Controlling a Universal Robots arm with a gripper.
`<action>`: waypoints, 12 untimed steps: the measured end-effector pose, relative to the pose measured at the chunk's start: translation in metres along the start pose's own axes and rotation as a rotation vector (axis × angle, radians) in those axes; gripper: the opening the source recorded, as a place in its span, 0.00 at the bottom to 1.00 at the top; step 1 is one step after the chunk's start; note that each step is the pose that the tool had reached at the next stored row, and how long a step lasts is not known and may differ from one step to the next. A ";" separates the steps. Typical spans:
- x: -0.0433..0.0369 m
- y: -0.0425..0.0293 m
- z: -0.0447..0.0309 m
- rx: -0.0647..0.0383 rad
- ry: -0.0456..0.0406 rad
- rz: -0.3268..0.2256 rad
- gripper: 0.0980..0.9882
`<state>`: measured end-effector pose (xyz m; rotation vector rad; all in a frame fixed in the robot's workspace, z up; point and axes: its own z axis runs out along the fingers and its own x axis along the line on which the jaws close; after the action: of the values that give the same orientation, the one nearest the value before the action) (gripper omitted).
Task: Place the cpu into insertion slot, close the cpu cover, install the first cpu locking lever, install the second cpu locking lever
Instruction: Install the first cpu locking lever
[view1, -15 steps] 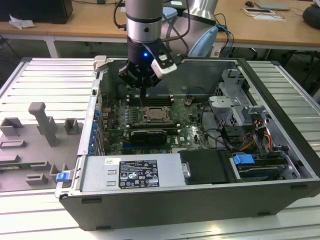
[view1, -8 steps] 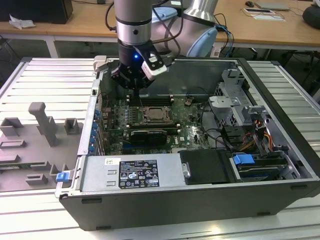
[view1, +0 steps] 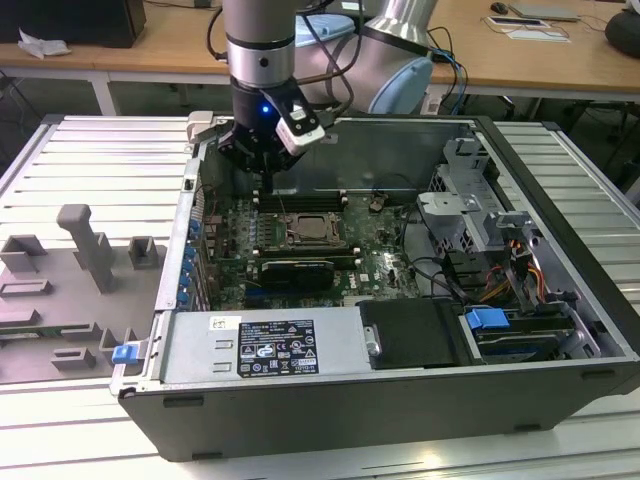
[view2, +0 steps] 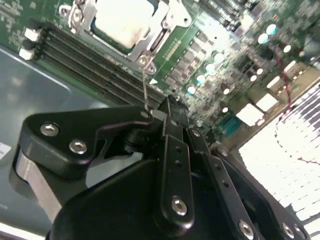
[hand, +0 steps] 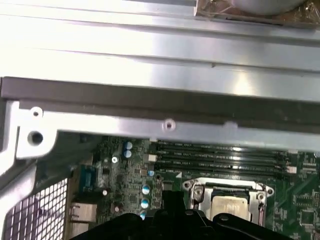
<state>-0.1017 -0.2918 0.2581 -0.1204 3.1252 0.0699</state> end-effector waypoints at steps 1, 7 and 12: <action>-0.0003 0.0004 0.0001 0.000 0.0000 0.000 0.01; -0.0174 -0.0003 0.0017 0.000 0.0001 0.000 0.01; -0.0391 -0.0013 0.0052 0.000 0.0002 0.000 0.01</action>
<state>-0.0626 -0.2899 0.2535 -0.1208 3.1254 0.0700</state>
